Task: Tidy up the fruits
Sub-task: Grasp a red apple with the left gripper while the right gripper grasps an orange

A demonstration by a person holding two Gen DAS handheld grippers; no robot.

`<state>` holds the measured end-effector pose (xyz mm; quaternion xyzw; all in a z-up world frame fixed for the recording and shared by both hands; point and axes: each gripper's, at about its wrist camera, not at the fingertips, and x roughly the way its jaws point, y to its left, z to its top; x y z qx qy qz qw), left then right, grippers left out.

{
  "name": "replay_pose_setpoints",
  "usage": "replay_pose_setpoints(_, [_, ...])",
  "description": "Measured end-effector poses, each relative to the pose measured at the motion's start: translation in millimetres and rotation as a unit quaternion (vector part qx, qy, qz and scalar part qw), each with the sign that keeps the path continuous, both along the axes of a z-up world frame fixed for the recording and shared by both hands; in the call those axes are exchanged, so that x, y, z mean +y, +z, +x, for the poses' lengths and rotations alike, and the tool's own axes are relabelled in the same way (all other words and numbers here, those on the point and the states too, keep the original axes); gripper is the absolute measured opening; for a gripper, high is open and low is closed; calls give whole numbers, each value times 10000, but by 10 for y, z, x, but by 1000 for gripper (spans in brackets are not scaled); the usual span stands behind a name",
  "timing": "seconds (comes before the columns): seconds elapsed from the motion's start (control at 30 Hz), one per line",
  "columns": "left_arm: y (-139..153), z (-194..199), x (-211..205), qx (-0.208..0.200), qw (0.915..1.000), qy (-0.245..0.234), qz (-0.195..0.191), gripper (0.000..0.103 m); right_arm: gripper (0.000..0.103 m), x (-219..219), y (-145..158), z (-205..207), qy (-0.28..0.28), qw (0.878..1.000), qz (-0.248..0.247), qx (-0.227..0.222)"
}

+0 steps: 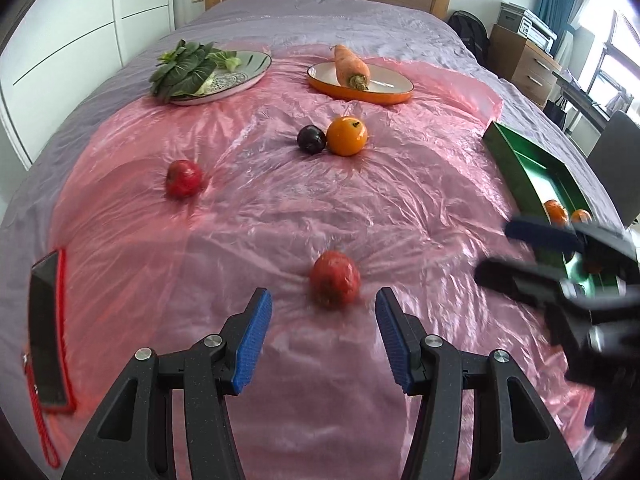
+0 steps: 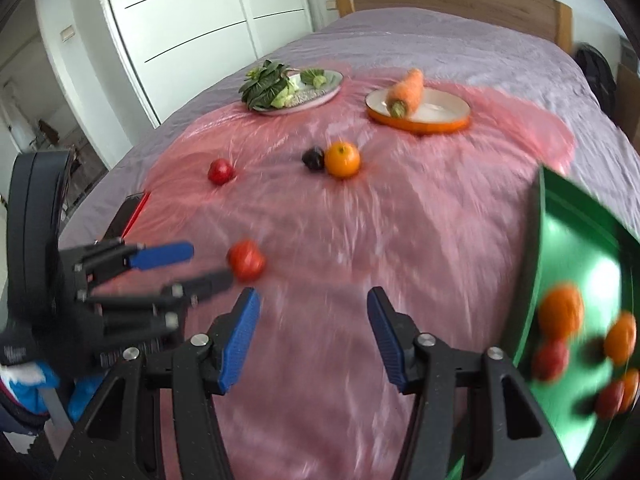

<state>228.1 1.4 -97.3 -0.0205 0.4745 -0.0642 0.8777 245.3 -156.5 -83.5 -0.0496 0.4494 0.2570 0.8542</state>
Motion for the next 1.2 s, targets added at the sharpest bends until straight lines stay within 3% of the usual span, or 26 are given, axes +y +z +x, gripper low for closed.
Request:
replay_pose_setpoints(0.3, [-210,151,29,136,9997,-47,-197,48,101,413,-114,923,532,9973,-493,-89])
replay_pose_setpoints(0.53, [-278,164,100,120,9989,-69,-452,43,101,674,-290,1382,845,9932,-801,15])
replay_pose_setpoints(0.57, [-281,158,106,99,9987,-91,-491,41,101,700,-317,1420,894,9924,-841,38])
replay_pose_setpoints(0.63, [-285,156,104,84,9984,-132,-546,36,86,749,-368,1485,1009,9903,-953,71])
replay_pose_setpoints(0.73, [-294,165,92,65,9978,-224,-623,29,77,807,-427,1525,1169,9862,-1171,62])
replay_pose_setpoints(1.0, [-303,158,92,41,9971,-296,-693,27,74,860,-556,1597,1280,9819,-1395,115])
replay_pose_setpoints(1.07, [-298,157,105,44,9969,-301,-725,27,68,872,-560,1608,1274,9820,-1389,87])
replay_pose_setpoints(1.2, [-294,160,118,39,9968,-312,-741,27,67,844,-545,1630,1224,9841,-1286,35])
